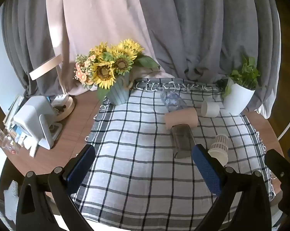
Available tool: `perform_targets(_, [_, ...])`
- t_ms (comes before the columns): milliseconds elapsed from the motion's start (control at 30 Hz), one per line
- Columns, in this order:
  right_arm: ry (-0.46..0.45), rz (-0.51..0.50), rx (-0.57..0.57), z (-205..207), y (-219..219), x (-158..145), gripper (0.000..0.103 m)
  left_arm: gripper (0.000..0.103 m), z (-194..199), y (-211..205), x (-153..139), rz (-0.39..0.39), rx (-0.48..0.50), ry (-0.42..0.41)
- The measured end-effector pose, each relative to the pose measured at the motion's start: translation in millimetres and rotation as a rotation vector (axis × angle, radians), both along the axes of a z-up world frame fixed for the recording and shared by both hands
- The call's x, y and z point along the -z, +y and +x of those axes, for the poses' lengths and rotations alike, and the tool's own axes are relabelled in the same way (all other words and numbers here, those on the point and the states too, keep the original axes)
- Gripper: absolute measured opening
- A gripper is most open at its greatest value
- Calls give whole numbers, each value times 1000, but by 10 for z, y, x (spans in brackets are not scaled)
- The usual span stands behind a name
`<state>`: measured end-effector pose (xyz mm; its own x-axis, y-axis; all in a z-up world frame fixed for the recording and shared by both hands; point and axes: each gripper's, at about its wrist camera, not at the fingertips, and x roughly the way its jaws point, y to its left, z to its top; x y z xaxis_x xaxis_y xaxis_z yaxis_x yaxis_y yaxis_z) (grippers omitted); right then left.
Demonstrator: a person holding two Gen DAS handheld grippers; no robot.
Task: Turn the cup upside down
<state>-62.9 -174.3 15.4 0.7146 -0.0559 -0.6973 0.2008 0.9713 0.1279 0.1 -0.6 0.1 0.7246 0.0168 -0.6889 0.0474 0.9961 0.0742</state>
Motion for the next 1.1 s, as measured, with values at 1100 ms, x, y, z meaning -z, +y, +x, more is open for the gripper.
perform_targets(1100, [13,5,-12,47,73,-1,102,103,46,40,51,-13,9,6])
